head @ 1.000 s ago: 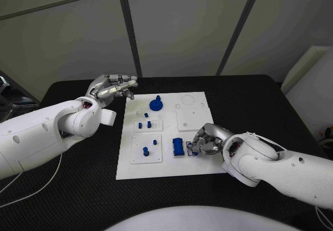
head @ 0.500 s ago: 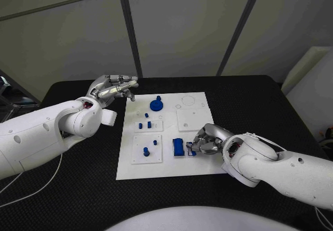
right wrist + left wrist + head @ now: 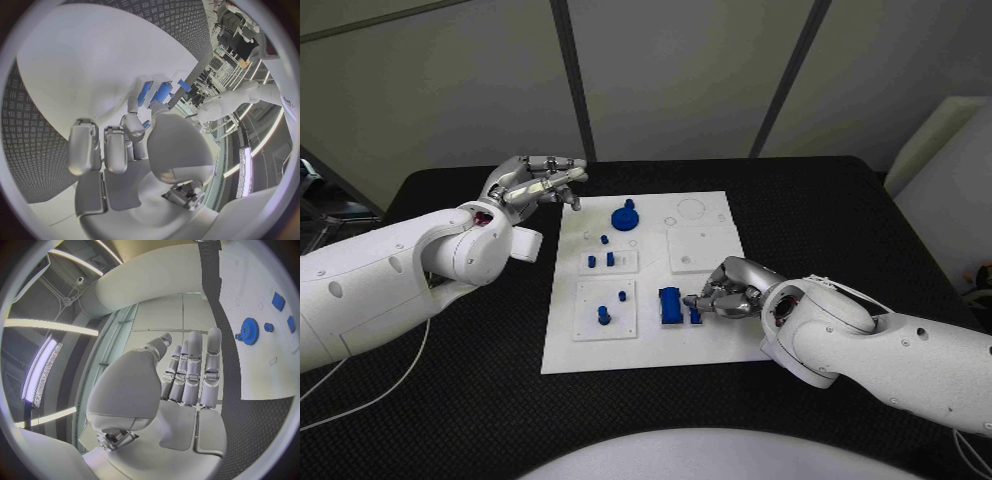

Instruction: Assemble the parts on the task board

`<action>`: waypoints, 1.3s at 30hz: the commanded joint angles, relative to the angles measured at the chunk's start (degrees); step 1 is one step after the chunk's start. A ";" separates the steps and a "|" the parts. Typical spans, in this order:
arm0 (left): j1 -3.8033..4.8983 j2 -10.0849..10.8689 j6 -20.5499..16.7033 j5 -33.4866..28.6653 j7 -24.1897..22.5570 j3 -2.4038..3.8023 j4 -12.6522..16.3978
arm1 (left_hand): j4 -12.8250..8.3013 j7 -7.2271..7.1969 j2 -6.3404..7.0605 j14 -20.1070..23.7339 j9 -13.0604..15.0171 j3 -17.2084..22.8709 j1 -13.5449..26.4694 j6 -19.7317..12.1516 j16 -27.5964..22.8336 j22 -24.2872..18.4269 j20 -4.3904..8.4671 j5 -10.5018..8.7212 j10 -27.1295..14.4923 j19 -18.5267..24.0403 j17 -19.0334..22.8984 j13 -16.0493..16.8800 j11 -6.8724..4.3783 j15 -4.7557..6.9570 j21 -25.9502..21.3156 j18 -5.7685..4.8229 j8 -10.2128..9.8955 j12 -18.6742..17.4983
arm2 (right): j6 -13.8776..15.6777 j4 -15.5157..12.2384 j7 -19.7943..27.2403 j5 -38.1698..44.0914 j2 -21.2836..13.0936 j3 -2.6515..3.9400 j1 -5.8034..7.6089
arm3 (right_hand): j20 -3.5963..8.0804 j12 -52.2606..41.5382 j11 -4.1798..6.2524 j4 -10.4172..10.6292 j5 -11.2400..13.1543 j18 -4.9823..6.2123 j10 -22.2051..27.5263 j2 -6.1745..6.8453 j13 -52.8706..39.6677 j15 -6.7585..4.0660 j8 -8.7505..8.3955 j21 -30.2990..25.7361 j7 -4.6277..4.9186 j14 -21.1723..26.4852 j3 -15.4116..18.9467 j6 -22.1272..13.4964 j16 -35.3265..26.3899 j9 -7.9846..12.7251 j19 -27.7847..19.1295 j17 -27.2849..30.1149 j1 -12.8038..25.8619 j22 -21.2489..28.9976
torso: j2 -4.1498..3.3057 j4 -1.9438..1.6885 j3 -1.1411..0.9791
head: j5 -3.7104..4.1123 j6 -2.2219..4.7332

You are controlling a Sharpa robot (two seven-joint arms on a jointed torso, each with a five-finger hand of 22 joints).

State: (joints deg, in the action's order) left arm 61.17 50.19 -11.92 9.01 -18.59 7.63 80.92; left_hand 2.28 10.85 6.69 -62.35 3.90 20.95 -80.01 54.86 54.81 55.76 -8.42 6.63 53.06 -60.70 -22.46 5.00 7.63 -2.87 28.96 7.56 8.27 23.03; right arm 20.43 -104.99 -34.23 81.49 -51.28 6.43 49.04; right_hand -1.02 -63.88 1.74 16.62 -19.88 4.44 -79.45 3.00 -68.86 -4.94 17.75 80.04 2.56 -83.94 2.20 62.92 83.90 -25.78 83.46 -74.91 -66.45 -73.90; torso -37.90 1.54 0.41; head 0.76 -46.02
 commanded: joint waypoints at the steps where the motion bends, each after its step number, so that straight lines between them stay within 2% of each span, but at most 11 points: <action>1: 0.09 -0.09 0.73 -0.12 -0.04 0.03 0.07 | -0.14 0.24 -0.51 0.29 0.01 -0.30 0.12 -0.09 -0.23 -0.06 -0.08 0.26 -0.36 -0.11 0.06 -0.06 -0.12 -0.04 -0.37 2.91 -0.02 0.23 | -0.38 -0.06 0.15 0.78 0.06 0.01 0.04 | -0.21 -0.26 -0.23 -0.02 1.51 -1.15 -0.21 -0.15 -0.17 -0.19 0.24 0.28 0.05 -4.54 0.93 0.29 0.23 -0.12 0.24 -7.72 0.76 -0.13 | -0.01 0.00 0.00 | -0.01 -0.01; 13: 0.09 -0.15 0.76 -0.12 -0.07 0.03 0.01 | -0.09 0.26 -0.52 0.31 0.00 -0.38 0.19 -0.11 -0.23 -0.10 -0.09 0.24 -0.42 -0.13 0.08 -0.07 -0.10 -0.06 -0.43 2.91 -0.01 0.25 | -0.70 -0.87 0.43 1.28 -0.69 0.00 0.04 | -0.21 -0.28 -0.20 -0.38 2.43 -1.16 -0.19 -0.28 -0.33 -0.20 0.32 0.31 0.01 -4.55 1.91 0.23 0.28 -0.30 0.23 -7.81 0.37 -0.21 | 0.02 0.05 -0.05 | 0.13 -0.05; 18: 0.08 -0.13 0.74 -0.12 -0.10 0.03 0.01 | -0.09 0.26 -0.52 0.31 0.00 -0.38 0.19 -0.11 -0.23 -0.10 -0.09 0.24 -0.42 -0.13 0.08 -0.07 -0.10 -0.06 -0.43 2.91 -0.01 0.25 | -1.02 -1.68 1.55 1.90 -2.01 -0.01 0.03 | -0.22 0.32 -0.32 -2.21 5.80 -1.09 0.22 0.24 -0.11 -0.17 0.40 0.07 0.14 -4.49 2.69 -0.15 0.06 -0.59 0.01 -7.58 -3.96 0.08 | 0.02 0.01 -0.04 | 0.15 0.04; 21: 0.08 -0.09 0.70 -0.12 -0.19 0.03 0.01 | -0.09 0.26 -0.52 0.31 0.00 -0.38 0.19 -0.11 -0.23 -0.10 -0.09 0.24 -0.42 -0.13 0.08 -0.07 -0.10 -0.06 -0.43 2.91 -0.01 0.25 | 1.33 -2.02 3.89 1.85 -2.88 -0.01 0.02 | -0.27 1.05 -0.42 -2.31 6.80 -1.03 0.62 0.28 0.37 -0.06 0.26 -0.14 0.32 -4.41 3.21 -0.53 -0.19 -0.61 -0.16 -7.31 -4.68 0.37 | 0.05 0.10 -0.11 | 0.15 0.08; 25: 0.08 -0.10 0.60 -0.12 -0.38 0.03 -0.09 | -0.09 0.26 -0.52 0.31 0.00 -0.38 0.19 -0.11 -0.23 -0.10 -0.09 0.24 -0.42 -0.13 0.08 -0.07 -0.10 -0.06 -0.43 2.91 -0.01 0.25 | 5.32 -1.89 10.00 -1.81 -4.11 -0.01 0.04 | -0.70 4.26 -1.20 -1.82 5.66 -0.55 2.43 0.00 2.63 0.54 -1.38 -1.88 1.30 -3.94 3.98 -3.07 -1.72 0.02 -1.40 -5.58 -5.43 2.94 | 0.19 0.06 -0.04 | 0.25 0.37; 29: 0.07 -0.27 0.44 -0.12 -0.69 0.02 -0.55 | -0.07 0.26 -0.52 0.33 0.00 -0.43 0.23 -0.12 -0.24 -0.13 -0.10 0.24 -0.45 -0.14 0.09 -0.07 -0.10 -0.07 -0.47 2.90 0.00 0.27 | 7.36 0.37 21.99 -13.23 -5.29 0.01 1.05 | -1.72 10.51 -2.70 -1.95 4.89 0.73 6.39 -0.62 7.17 1.76 -4.37 -6.56 3.04 -2.94 4.58 -6.83 -4.98 1.24 -4.63 -2.07 -8.09 9.56 | 0.41 -0.09 0.08 | 0.64 0.96; 31: 0.07 -0.37 0.30 -0.52 -0.85 0.02 -0.91 | -0.07 0.26 -0.52 0.33 0.00 -0.43 0.23 -0.12 -0.24 -0.13 -0.10 0.24 -0.45 -0.14 0.09 -0.07 -0.10 -0.07 -0.47 2.90 0.00 0.27 | 6.82 2.64 28.34 -21.27 -5.33 0.01 2.36 | -2.28 15.58 -3.40 -2.58 4.53 1.70 9.95 -1.04 10.94 2.38 -5.57 -10.39 3.81 -1.68 4.55 -8.20 -8.30 1.72 -7.25 1.40 -10.00 14.70 | 0.72 -0.11 0.10 | 0.62 1.03; 33: 0.06 -0.52 0.11 -1.39 -0.95 0.02 -1.32 | 0.02 0.26 -0.53 0.35 0.00 -0.53 0.36 -0.13 -0.24 -0.17 -0.12 0.23 -0.45 -0.14 0.11 -0.06 -0.09 -0.09 -0.52 2.89 0.01 0.31 | 5.58 5.03 33.48 -28.55 -5.19 0.01 3.58 | -2.94 24.01 -4.10 -3.25 4.70 3.17 15.87 -1.80 17.28 3.03 -6.52 -16.75 4.55 0.97 4.35 -9.08 -14.45 2.10 -11.57 7.50 -12.02 22.81 | 1.02 -0.18 0.14 | 0.82 1.26; 35: 0.06 -0.74 -0.13 -2.37 -1.10 0.02 -1.94 | 0.11 0.26 -0.51 1.05 -0.03 -0.80 0.49 -0.26 -0.78 -0.48 -0.19 0.23 -0.56 0.26 0.40 -0.06 -0.05 -0.16 -1.02 2.87 0.00 0.46 | 4.01 8.81 39.13 -37.05 -4.48 0.01 5.42 | -3.71 27.26 -4.74 -4.01 5.68 5.73 18.69 -3.11 20.25 3.71 -7.49 -29.49 5.12 6.14 3.80 -9.53 -27.27 2.63 -19.24 19.22 -14.79 37.84 | 1.59 -0.39 0.32 | 1.27 1.64; 37: 0.06 -0.95 -0.46 -3.40 -1.27 0.02 -2.59 | 0.38 0.31 -0.50 3.30 -0.04 -1.31 0.78 -0.44 -2.84 -1.43 -0.45 0.16 -0.80 1.82 1.40 -0.04 0.09 -0.45 -2.59 2.78 0.00 0.68 | 2.94 12.62 43.10 -43.45 -3.36 0.01 6.95 | -4.21 30.93 -5.07 -4.48 7.59 6.08 21.15 -3.88 23.58 4.14 -8.35 -34.86 5.31 11.30 3.04 -9.99 -39.78 3.45 -21.73 29.46 -17.03 42.19 | 2.10 -0.45 0.48 | 1.51 2.03; 39: 0.06 -1.23 -1.04 -4.52 -1.48 0.03 -3.28 | 0.68 0.41 -0.57 6.23 -0.05 -1.89 0.99 -0.58 -6.24 -3.05 -0.92 0.01 -1.07 4.28 3.10 -0.09 0.37 -0.98 -5.11 2.66 0.04 0.81 | 2.82 16.21 46.08 -48.28 -2.00 0.02 7.92 | -4.86 35.59 -5.60 -4.43 7.94 6.08 23.02 -4.21 28.22 4.93 -9.05 -39.31 5.59 13.95 2.51 -10.05 -46.27 4.39 -23.31 33.06 -18.65 45.02 | 2.65 -0.49 0.65 | 1.79 2.29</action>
State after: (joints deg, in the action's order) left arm 61.14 49.16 -12.11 7.36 -18.81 7.61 77.98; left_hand 3.01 11.07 6.15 -57.05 3.90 19.41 -79.47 54.64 49.62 53.22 -9.19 6.63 52.31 -57.20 -19.89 4.99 7.93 -3.68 24.64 7.59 8.27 23.69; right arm 24.24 -90.20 -0.27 49.36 -53.76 6.44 56.68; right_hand -5.58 -30.36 -3.67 12.10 -12.22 9.86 -57.18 -1.06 -42.78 -0.37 9.06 42.91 7.93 -71.22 5.04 53.07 40.80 -21.81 60.93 -43.77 -84.40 -30.39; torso -36.29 1.20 0.75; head 2.24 -44.01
